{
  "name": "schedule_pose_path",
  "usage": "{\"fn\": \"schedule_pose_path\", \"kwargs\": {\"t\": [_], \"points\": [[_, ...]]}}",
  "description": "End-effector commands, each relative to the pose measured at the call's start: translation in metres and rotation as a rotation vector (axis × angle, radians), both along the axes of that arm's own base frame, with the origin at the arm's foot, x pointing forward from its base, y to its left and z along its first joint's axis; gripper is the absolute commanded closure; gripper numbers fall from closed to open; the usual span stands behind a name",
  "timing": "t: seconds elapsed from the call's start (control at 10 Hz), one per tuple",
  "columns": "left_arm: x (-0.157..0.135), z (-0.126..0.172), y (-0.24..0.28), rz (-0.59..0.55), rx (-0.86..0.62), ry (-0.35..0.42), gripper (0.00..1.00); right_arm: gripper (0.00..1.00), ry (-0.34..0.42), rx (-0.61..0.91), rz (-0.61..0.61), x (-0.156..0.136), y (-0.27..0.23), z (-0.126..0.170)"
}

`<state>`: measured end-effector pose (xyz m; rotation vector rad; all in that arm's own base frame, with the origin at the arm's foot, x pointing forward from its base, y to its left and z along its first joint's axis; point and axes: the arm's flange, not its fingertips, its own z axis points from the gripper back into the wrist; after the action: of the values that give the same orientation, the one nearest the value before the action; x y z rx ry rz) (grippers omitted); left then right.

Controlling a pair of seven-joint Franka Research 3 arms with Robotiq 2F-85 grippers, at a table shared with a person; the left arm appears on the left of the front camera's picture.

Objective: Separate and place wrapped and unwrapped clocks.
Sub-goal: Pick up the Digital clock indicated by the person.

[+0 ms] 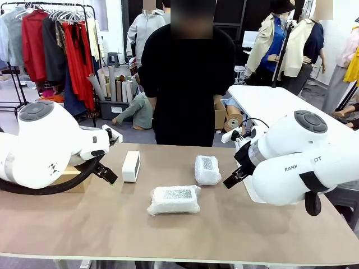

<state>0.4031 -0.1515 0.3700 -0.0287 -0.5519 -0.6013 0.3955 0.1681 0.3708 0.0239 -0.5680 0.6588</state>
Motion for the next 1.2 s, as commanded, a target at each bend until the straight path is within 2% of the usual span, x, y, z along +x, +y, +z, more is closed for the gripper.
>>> {"fn": "schedule_pose_path", "kwargs": {"t": [0.0, 1.1], "points": [[0.0000, 0.0001, 0.0000, 0.000, 0.000, 0.000, 0.00, 0.00, 0.000, 0.000, 0.000, 0.0000, -0.0001, 0.0001], [0.0000, 0.0001, 0.0000, 0.000, 0.000, 0.000, 0.00, 0.00, 0.000, 0.000, 0.000, 0.0000, -0.0001, 0.0001]]}}
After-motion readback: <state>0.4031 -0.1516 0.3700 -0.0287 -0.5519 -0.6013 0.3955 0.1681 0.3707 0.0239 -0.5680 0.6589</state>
